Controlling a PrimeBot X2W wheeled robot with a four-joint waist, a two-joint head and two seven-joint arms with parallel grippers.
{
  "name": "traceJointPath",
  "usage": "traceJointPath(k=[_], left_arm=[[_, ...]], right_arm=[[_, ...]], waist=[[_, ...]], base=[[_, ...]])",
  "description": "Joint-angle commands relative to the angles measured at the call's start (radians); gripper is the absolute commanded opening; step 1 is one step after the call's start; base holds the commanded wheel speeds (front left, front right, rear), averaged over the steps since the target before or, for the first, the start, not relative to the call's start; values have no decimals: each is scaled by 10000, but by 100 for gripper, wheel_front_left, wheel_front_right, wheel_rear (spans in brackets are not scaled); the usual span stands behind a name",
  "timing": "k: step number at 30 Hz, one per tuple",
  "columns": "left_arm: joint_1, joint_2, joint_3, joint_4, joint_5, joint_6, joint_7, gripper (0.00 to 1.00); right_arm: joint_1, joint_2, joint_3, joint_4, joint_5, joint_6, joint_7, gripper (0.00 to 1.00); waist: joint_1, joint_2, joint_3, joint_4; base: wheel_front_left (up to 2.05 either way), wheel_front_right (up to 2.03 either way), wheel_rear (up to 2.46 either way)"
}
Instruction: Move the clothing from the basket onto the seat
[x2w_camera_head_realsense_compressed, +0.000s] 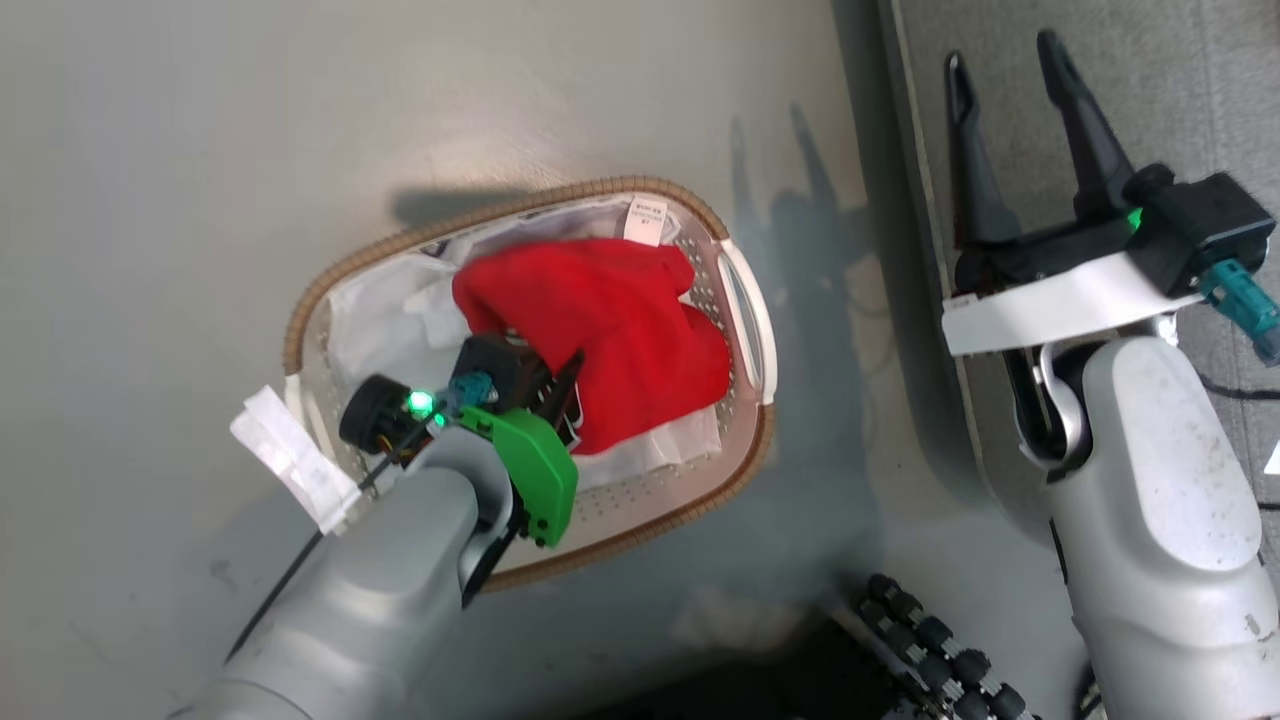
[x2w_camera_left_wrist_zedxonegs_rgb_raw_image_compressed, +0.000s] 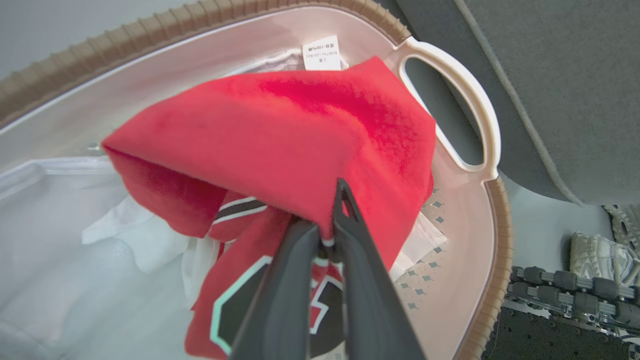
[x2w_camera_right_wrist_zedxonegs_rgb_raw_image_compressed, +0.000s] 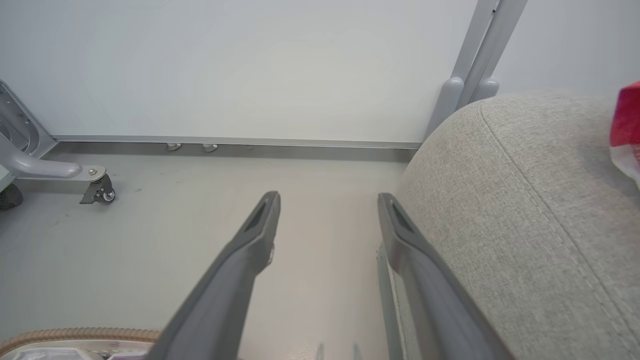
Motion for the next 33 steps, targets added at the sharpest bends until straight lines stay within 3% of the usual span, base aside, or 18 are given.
traceJointPath(k=[1,5,21,33], left_arm=[[232,39,60,-133,-35,-27,-49,0],[846,35,327,-614,170,-27,-50,0],[3482,46,3073,-3535,2020,-27,-44,0],[4082,134,4260,-5993,3109,-27,-45,0]], right_arm=[[249,-35,-56,128,-86,-10,-1,100],[607,-40,-132,436,-145,-10,-1,100],[2903,-43,-420,1319,-390,-10,-1,100],[4573,-38,-314,1902,-273,-10,-1,100]], waist=[[-1,0,-1098,431],[-1,0,-2155,787],[-1,0,-6030,2134],[-1,0,-7782,2271]], base=[[0,0,0],[0,0,0],[0,0,0],[0,0,0]])
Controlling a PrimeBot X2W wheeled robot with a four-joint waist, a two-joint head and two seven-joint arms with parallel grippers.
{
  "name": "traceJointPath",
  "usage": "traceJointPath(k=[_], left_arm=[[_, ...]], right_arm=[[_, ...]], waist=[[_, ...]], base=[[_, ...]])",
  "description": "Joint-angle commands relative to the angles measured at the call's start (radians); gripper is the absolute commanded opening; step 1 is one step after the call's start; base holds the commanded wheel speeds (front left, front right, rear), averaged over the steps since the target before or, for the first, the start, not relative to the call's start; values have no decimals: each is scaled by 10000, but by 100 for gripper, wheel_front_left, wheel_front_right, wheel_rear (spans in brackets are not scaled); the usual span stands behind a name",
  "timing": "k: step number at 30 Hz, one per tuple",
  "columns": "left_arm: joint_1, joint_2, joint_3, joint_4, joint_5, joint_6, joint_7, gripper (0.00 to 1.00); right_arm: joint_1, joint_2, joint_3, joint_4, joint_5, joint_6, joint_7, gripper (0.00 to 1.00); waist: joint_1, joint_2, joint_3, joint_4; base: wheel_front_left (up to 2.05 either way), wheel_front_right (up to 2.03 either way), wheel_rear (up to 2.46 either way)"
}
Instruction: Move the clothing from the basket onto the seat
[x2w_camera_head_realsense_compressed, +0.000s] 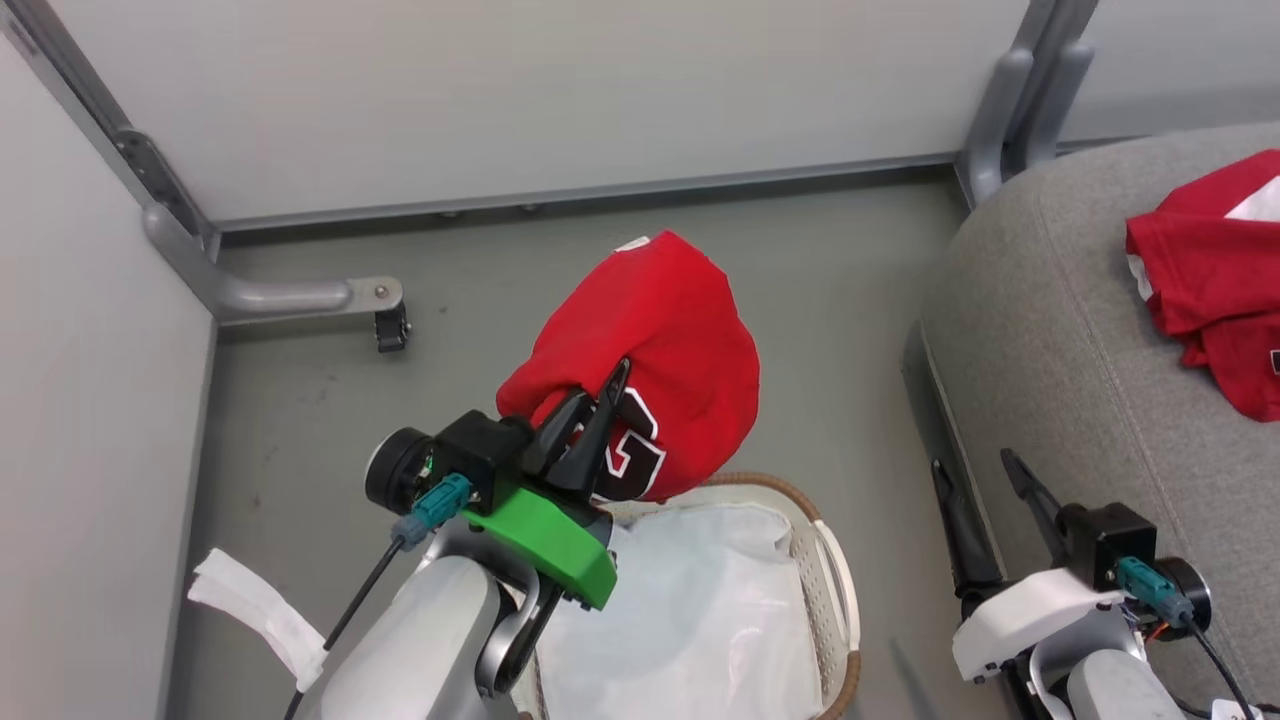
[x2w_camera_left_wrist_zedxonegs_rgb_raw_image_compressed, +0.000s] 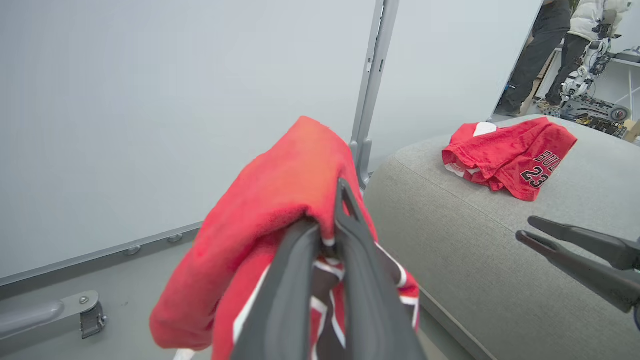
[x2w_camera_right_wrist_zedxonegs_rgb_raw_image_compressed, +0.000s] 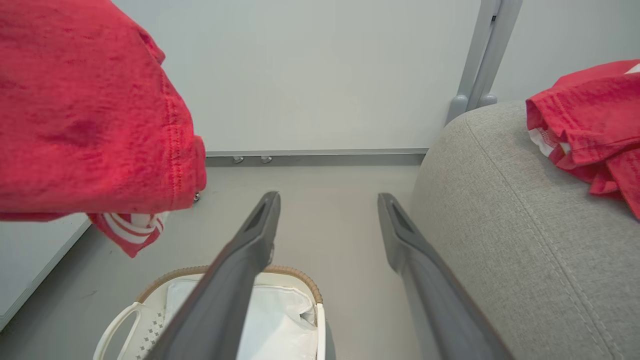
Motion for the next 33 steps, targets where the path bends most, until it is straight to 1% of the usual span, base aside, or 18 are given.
traceJointPath(k=[1,5,7,11,12,14,16,19,21,27,28,33], left_arm=[[213,70,106,-191,83,-28,-35,0],[256,66,181,-544,233,-28,-34,0],[280,48,160,-611,267,-28,-34,0],[380,-9,76,-579,251,-28,-34,0],[390,-25,49,-549,248,-28,-35,0],[413,-36,-35,-436,215,-28,-34,0],[379,-66,-84,-395,170,-28,-35,0],[298,-108,-152,-347,132,-28,-35,0],[214,-157,-256,-351,105,-28,-35,0],[71,-299,-736,-347,-73,-28,-35,0],[71,-327,-822,-354,-133,-28,-35,0],[70,-367,-1101,-345,-234,-28,-35,0]], right_arm=[[250,-41,52,34,-10,-10,-1,100],[364,-33,623,-91,-250,-10,-1,100],[288,-28,1253,-288,-124,-9,-1,100],[-120,-95,3108,-825,461,-10,-1,100],[-290,-241,3739,-974,495,-10,-1,100],[-542,-293,4605,-1102,724,-10,-1,100],[-929,-313,5261,-1185,871,-10,-1,100],[-1362,-275,5710,-921,952,-10,-1,100],[-1708,-214,5862,-555,794,-10,-1,100],[-2579,-65,5876,580,259,-10,-1,100],[-2667,-52,5879,655,347,-10,-1,0],[-2820,-42,5894,772,1052,-10,-1,0]], waist=[[1,0,-967,361],[1,0,-1071,388],[1,0,-1088,410],[1,0,-1081,439],[1,0,-1071,448],[1,0,-1050,460],[1,0,-1022,490],[1,0,-964,562],[1,0,-912,650],[1,0,-843,1035],[1,0,-842,1100],[1,0,-835,1310]], base=[[0,0,0],[0,0,0],[0,0,0],[0,0,0],[0,0,0],[0,0,0],[0,0,0],[0,0,0],[0,0,0],[0,0,0],[0,0,0],[0,0,0]])
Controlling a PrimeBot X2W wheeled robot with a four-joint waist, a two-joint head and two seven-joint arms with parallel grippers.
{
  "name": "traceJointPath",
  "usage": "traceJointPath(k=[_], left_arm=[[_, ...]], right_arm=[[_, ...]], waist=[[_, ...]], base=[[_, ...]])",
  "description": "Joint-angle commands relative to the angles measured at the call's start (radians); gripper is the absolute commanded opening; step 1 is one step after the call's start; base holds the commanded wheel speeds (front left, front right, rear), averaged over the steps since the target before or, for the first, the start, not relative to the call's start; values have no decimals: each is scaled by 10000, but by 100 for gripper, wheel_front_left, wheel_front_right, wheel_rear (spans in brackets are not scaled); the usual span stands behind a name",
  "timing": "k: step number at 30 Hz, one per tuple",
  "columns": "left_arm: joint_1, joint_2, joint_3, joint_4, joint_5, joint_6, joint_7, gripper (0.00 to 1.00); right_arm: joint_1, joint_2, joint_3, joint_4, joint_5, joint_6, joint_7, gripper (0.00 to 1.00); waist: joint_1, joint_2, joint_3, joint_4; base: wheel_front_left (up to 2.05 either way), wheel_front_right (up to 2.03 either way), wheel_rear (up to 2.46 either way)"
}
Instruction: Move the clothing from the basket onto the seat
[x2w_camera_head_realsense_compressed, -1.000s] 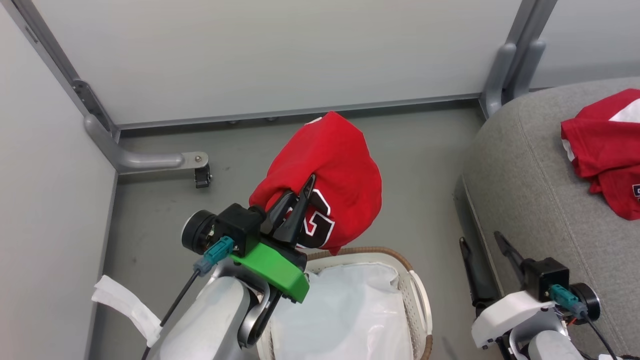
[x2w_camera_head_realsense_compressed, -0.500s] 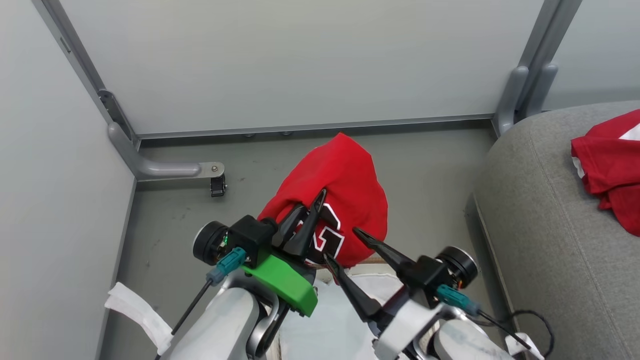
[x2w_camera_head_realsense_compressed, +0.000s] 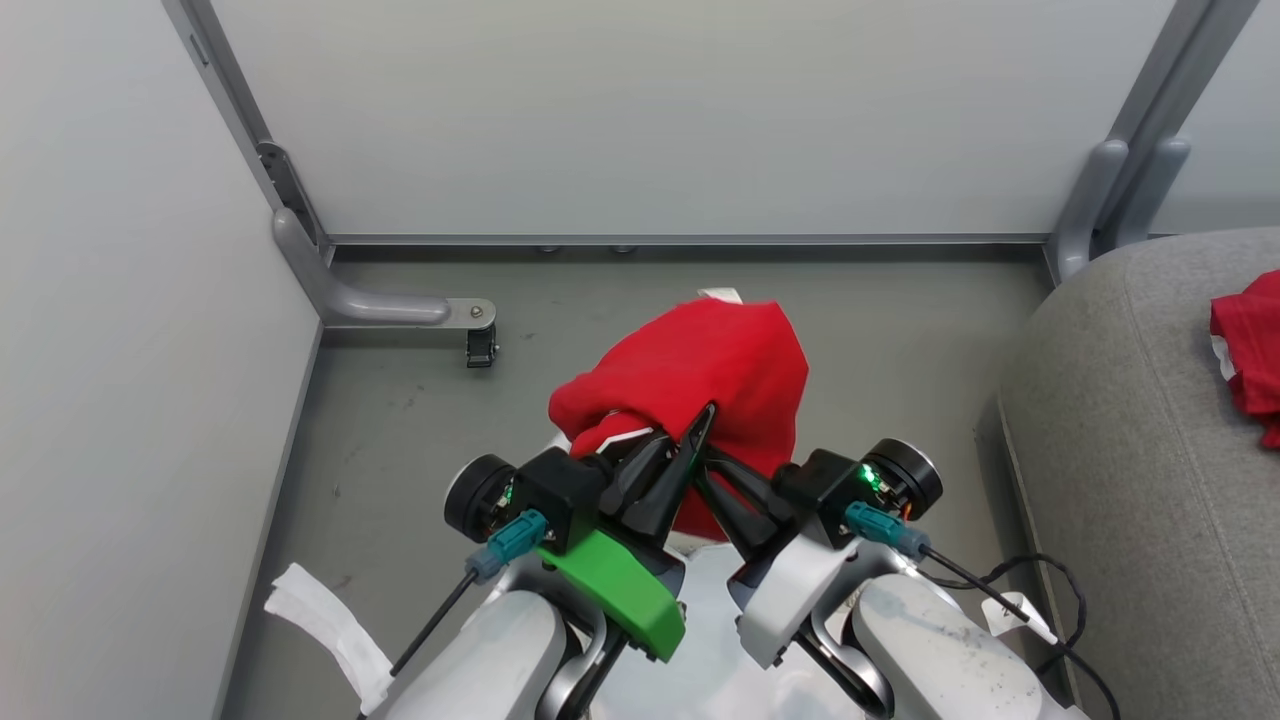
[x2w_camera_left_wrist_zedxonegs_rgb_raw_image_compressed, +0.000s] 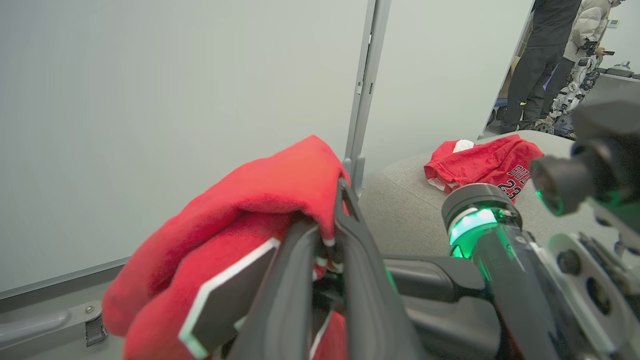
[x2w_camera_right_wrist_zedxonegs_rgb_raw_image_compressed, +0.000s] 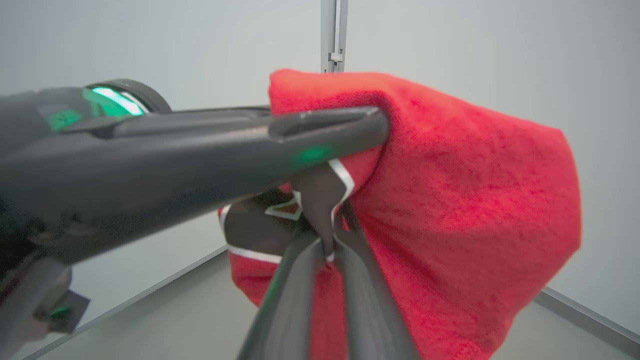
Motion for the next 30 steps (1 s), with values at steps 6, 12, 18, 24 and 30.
traceJointPath(k=[6,12,18,24,30], left_arm=[[179,64,247,148,67,-28,-20,100],[394,187,617,204,245,-28,-20,100],[565,244,916,154,420,-28,-20,100],[586,249,820,244,393,-28,-20,100],[124,265,292,399,292,-28,-20,100]], right_arm=[[439,-51,-576,-56,258,-10,-1,0],[1047,-29,-1597,-321,-49,-10,-4,0],[1458,-27,-2273,-671,-329,-10,-7,0],[1740,-22,-2774,-993,-468,-9,-9,0],[1778,-29,-3591,-1309,-708,-9,-9,0]], waist=[[1,0,50,-487],[1,0,169,-2137],[1,0,459,-4264],[1,0,716,-5841],[1,0,1226,-6120]], base=[[0,0,0],[0,0,0],[0,0,0],[0,0,0],[0,0,0]])
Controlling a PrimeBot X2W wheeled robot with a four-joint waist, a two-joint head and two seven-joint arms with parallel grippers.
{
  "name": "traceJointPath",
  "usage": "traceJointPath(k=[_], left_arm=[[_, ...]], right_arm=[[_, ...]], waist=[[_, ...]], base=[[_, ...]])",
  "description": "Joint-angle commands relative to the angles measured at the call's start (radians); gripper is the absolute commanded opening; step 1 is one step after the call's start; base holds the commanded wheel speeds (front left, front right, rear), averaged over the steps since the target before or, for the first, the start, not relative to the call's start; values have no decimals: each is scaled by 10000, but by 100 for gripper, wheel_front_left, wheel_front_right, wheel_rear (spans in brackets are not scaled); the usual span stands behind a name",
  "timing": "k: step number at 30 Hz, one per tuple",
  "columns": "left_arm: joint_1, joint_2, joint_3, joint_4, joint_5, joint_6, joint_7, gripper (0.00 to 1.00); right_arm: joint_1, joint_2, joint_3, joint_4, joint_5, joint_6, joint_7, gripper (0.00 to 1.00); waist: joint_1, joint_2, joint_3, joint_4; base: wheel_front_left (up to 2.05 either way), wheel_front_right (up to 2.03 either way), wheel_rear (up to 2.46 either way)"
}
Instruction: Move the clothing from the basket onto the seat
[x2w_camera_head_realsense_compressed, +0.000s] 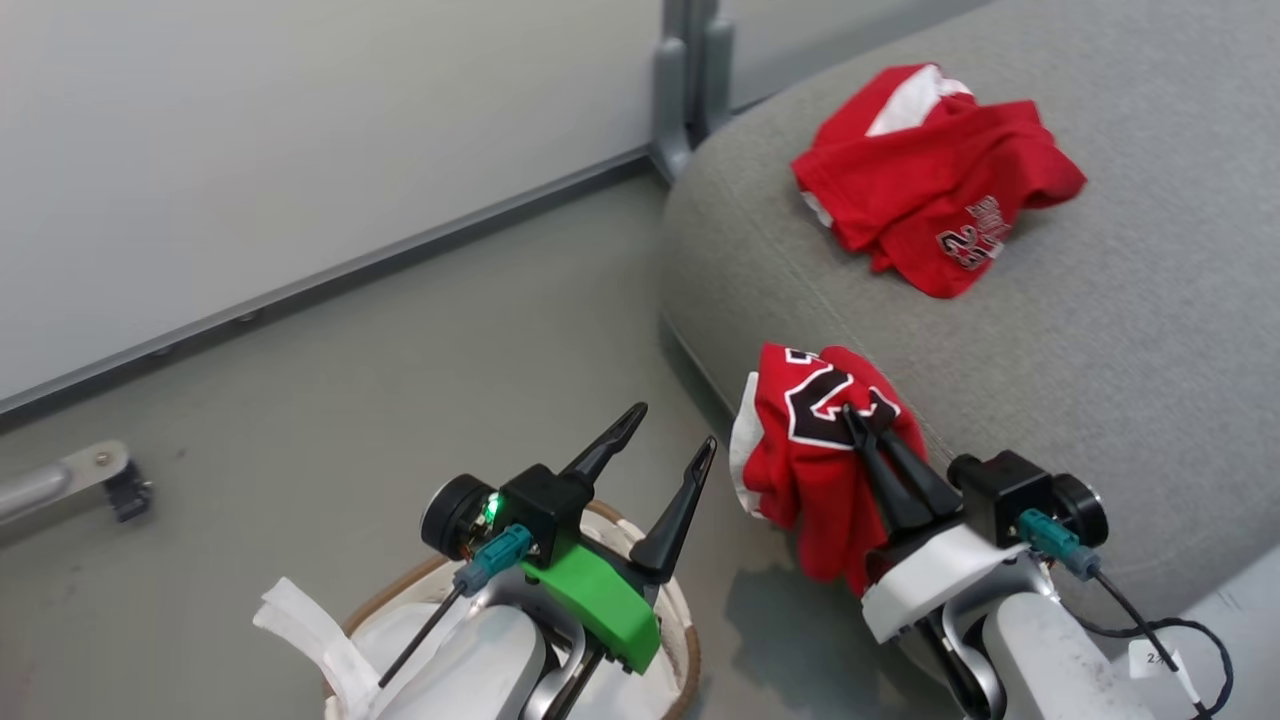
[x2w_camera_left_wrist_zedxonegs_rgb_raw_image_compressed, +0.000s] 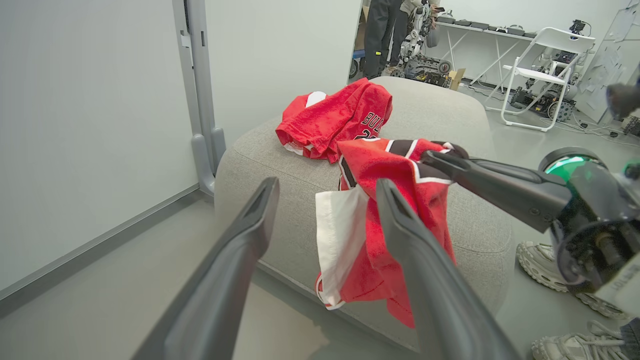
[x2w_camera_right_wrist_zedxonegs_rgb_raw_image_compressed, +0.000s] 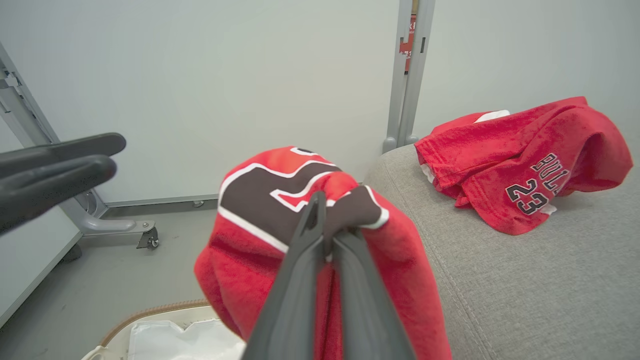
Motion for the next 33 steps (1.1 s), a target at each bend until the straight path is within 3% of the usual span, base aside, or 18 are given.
traceJointPath(k=[1,9,16,21,26,33], left_arm=[[-202,140,-2,32,-76,-28,-1,100],[-547,819,-210,12,10,-28,-1,100],[-1292,1352,-240,-389,357,-27,-1,100],[-1922,1605,-432,-541,398,-27,-1,100],[-2351,1769,-515,-698,442,-27,-1,100],[-2635,1965,-414,-1172,661,-27,-1,100]], right_arm=[[-172,-31,-81,-93,-105,-8,-18,0],[-2753,-778,-358,-259,-349,-8,-18,0],[-5732,-2095,-1288,349,-694,-8,-18,0],[-7386,-2954,-2607,1443,-1286,-8,-17,0],[-8285,-3245,-4345,2744,-1674,-8,-17,0],[-7929,-2946,-6116,3970,-2629,-8,-17,0]], waist=[[0,-1,762,-951],[0,-1,1944,-933],[0,-1,3597,-157],[0,-1,4775,468],[0,-1,5747,1071],[0,-1,6521,1791]], base=[[0,0,0],[0,0,0],[0,0,0],[0,0,0],[0,0,0],[0,0,0]])
